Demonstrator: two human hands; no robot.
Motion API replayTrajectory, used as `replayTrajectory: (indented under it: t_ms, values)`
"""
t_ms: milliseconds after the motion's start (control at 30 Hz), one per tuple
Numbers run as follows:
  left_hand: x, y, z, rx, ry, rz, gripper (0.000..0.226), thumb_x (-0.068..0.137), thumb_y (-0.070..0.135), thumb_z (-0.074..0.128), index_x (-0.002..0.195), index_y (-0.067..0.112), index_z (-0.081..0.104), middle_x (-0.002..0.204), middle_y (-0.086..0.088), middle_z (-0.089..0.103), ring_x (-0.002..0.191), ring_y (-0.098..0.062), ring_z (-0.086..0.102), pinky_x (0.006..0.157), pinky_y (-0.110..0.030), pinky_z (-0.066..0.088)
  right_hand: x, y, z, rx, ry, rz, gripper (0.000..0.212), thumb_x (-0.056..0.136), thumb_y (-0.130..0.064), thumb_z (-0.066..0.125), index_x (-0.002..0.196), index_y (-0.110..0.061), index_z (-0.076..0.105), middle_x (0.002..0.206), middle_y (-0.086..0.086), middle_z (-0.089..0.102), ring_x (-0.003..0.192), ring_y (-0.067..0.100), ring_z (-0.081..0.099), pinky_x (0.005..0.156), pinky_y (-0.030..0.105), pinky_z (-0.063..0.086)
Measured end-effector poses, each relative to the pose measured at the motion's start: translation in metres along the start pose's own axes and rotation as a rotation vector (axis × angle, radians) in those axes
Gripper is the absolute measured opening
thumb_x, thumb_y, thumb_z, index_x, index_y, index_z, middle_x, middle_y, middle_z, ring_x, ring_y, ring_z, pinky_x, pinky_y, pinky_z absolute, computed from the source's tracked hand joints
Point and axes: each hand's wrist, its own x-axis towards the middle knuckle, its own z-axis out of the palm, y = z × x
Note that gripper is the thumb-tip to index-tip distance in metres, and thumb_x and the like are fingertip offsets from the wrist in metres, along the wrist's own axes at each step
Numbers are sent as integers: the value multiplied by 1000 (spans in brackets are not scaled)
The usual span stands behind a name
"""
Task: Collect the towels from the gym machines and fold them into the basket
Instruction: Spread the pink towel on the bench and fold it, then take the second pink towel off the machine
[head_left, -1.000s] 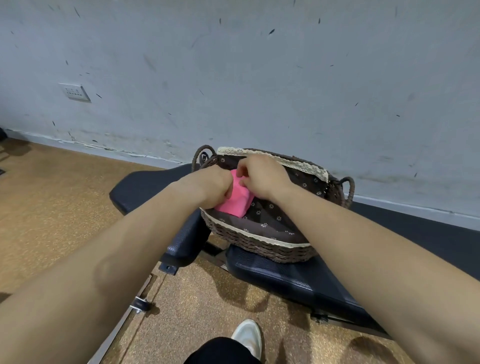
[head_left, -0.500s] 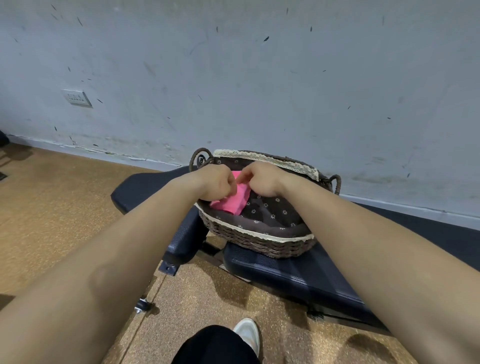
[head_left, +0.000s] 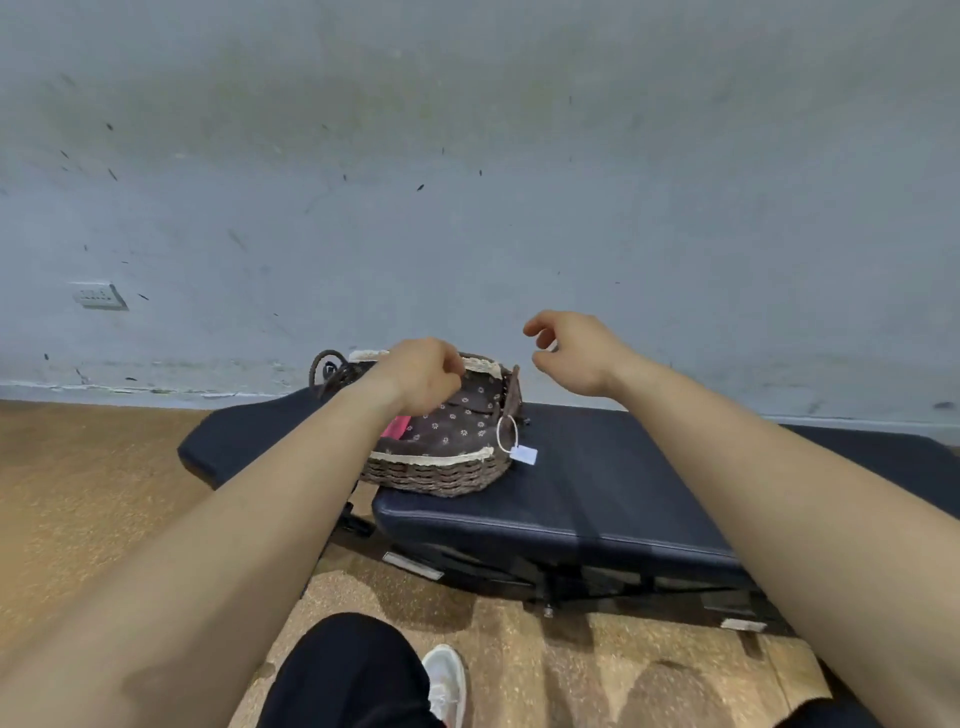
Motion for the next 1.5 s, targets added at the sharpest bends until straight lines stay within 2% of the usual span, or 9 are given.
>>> replayTrajectory:
  t_ms: [133,233,467,667,933,1067,1167,1300,1500]
  values:
    - [-11,62,22,10,2,92,29,92,18,54,117,21,67,118,-1,69,110,-23,62,94,-30,49,-62,52,-36,-69,21,141,45,94,-22,52,140,-21,50,133,2,55,105,19,55,97,33,46]
    - [-13,108,45,38,-25,172,39,94,23,52,132,19,57,133,-1,61,120,-23,57,103,-33,45,-106,91,-53,-77,20,261,48,93,-24,52,141,-23,47,138,3,50,102,23,58,97,38,49]
    - [17,200,126,101,-171,342,45,96,25,51,140,18,50,143,-4,54,128,-25,52,107,-37,42,-170,184,-68,-94,56,439,51,92,-26,54,142,-20,48,140,6,51,126,26,52,105,40,45]
    - [102,249,225,110,-208,487,48,94,29,53,140,17,48,143,-6,53,130,-26,49,107,-39,42,-149,292,-53,-191,119,576,49,93,-32,53,140,-18,48,138,10,46,129,33,43,103,46,44]
    - [200,282,283,-2,-178,395,47,96,32,54,140,17,49,144,-6,51,130,-27,48,109,-39,39,-82,383,-54,-206,167,653,47,93,-32,54,137,-17,51,136,11,50,128,35,43,102,46,42]
    - [188,294,266,35,-325,339,45,93,27,55,137,17,54,135,-10,59,121,-31,55,100,-37,44,-96,369,-73,-159,42,713,46,93,-32,54,135,-15,51,138,12,48,126,36,43,97,45,44]
    - [167,322,225,96,-421,330,49,93,29,55,141,17,51,140,-7,55,125,-28,53,104,-37,42,-117,346,-117,-140,-26,747,45,94,-33,52,134,-14,51,138,12,48,124,36,44,94,45,45]
    - [138,393,136,162,-540,323,53,96,33,53,146,17,43,147,-5,48,131,-25,48,108,-38,40,-157,303,-222,-108,-100,785,47,95,-36,51,139,-17,48,141,10,44,129,34,40,102,47,42]
    - [81,533,-7,140,-621,421,48,99,32,49,145,15,45,146,-6,49,129,-25,49,101,-32,40,-245,233,-409,-55,-9,934,53,95,-38,52,144,-21,44,144,10,43,133,34,40,107,48,40]
